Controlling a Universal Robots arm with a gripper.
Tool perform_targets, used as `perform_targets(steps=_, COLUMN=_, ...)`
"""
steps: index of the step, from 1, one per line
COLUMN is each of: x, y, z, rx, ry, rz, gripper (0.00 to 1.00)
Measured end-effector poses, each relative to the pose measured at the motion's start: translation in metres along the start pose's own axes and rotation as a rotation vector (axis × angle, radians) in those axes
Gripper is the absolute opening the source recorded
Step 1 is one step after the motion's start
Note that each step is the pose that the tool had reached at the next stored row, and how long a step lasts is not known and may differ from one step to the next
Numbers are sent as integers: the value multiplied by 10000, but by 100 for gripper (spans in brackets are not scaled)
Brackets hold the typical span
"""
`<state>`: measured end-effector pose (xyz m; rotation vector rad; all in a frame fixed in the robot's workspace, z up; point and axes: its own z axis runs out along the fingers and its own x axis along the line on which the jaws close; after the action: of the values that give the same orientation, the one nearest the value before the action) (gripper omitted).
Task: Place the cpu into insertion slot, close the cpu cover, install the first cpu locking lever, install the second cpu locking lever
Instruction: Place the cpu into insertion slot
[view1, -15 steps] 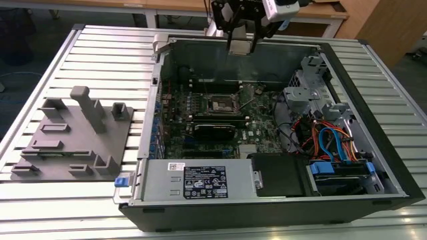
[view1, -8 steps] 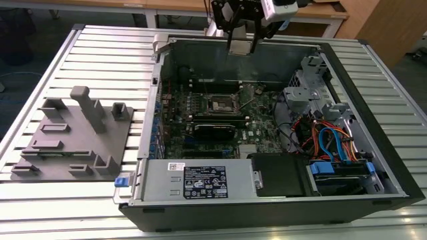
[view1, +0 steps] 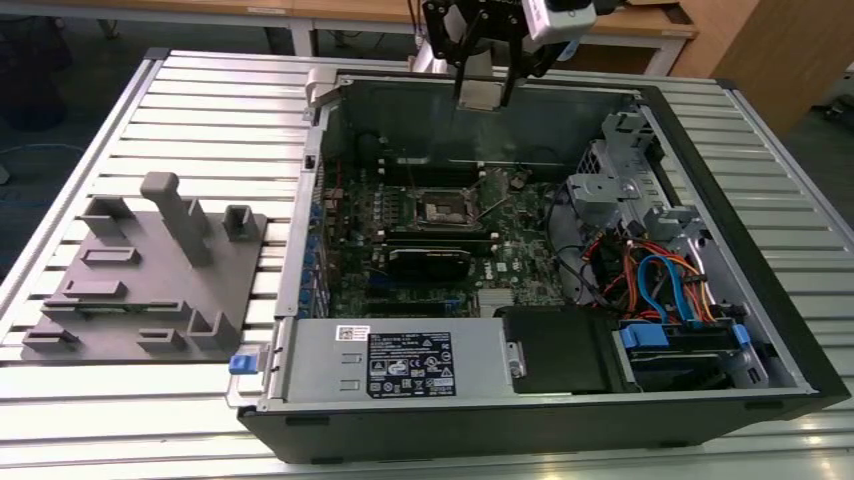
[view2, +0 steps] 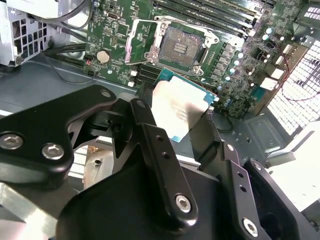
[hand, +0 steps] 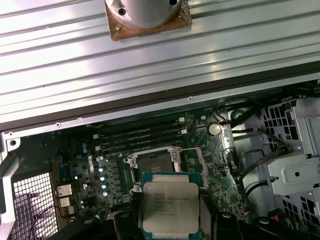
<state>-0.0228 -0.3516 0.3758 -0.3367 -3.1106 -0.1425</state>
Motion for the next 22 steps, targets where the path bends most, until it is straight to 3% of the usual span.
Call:
perform_targets(steps=5, x=0, y=0, z=0, rx=-8, ry=-41, rz=461, gripper=54)
perform_targets(steps=22, x=1, y=-1, z=8, rx=-58, ry=-275, rz=3062, gripper=54)
